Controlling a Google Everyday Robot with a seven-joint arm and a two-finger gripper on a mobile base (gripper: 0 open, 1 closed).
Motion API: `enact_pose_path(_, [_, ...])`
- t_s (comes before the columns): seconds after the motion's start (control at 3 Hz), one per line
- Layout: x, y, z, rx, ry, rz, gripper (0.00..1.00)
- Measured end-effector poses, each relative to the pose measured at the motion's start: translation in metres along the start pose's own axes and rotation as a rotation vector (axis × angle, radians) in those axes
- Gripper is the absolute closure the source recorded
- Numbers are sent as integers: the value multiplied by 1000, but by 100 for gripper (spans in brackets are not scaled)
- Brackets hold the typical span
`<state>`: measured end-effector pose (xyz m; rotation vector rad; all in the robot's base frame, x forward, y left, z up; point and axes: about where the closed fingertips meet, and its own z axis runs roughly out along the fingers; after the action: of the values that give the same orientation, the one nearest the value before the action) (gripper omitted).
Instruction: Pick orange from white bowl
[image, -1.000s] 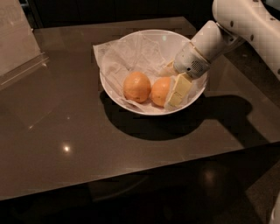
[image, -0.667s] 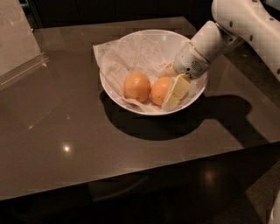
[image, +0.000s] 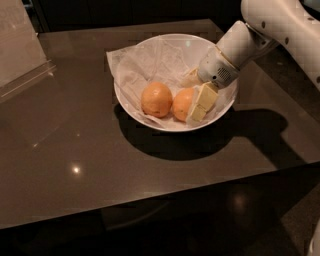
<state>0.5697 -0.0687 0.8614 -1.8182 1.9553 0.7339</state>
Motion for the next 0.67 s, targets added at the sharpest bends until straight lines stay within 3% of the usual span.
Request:
enact_pose_path(0.33, [-10,1,-6,19,9,-27,0])
enact_pose_path(0.67, [-11,-4,-10,28,7,-36,19])
